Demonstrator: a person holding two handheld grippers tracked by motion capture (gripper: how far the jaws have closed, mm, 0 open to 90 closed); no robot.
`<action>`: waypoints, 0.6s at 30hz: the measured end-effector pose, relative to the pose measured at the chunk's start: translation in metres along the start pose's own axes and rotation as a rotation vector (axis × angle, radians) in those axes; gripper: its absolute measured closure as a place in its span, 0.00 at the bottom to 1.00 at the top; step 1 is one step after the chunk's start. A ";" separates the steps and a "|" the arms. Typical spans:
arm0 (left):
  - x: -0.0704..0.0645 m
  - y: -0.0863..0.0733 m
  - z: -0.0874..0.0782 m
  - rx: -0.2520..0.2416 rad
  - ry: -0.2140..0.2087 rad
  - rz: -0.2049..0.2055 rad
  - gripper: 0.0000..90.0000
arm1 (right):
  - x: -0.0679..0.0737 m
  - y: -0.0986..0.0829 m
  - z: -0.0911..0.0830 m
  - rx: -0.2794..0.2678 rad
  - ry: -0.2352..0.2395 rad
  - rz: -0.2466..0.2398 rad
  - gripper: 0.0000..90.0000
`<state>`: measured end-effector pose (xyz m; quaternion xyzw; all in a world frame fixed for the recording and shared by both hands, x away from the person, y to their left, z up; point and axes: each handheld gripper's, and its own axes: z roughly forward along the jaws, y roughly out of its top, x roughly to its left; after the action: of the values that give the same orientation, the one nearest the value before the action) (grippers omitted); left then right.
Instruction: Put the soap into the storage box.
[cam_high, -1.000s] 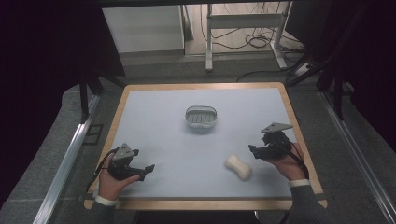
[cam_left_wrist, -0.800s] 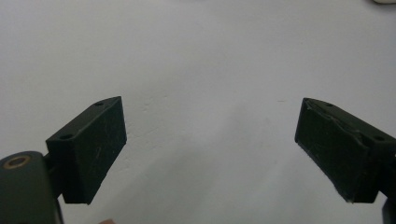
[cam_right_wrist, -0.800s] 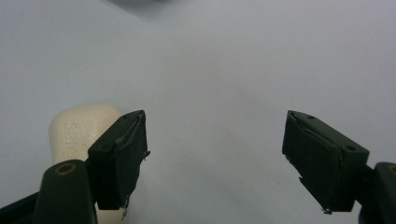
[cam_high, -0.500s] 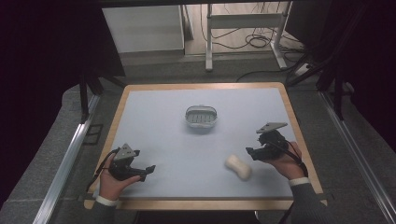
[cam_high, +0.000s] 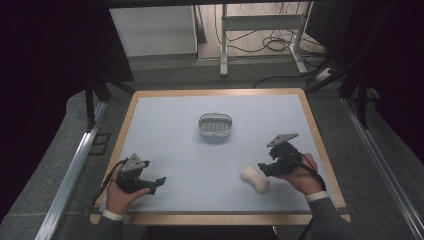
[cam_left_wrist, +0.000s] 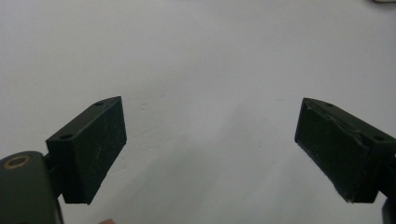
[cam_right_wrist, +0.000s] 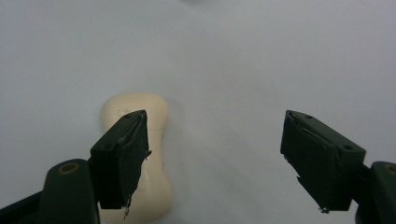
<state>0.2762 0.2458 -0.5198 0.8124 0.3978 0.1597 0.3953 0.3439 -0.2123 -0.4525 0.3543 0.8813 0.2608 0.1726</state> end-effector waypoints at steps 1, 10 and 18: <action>-0.001 0.000 0.000 -0.005 0.000 -0.004 0.11 | 0.003 -0.001 0.001 0.009 0.015 0.003 0.26; -0.003 0.002 0.000 -0.004 -0.004 0.009 0.11 | 0.019 0.000 0.005 0.067 0.066 -0.014 0.27; -0.002 0.001 0.000 -0.007 -0.001 0.006 0.11 | 0.026 0.002 0.016 0.113 0.087 -0.012 0.30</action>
<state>0.2755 0.2440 -0.5184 0.8123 0.3948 0.1618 0.3978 0.3349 -0.1874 -0.4670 0.3465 0.9034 0.2246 0.1154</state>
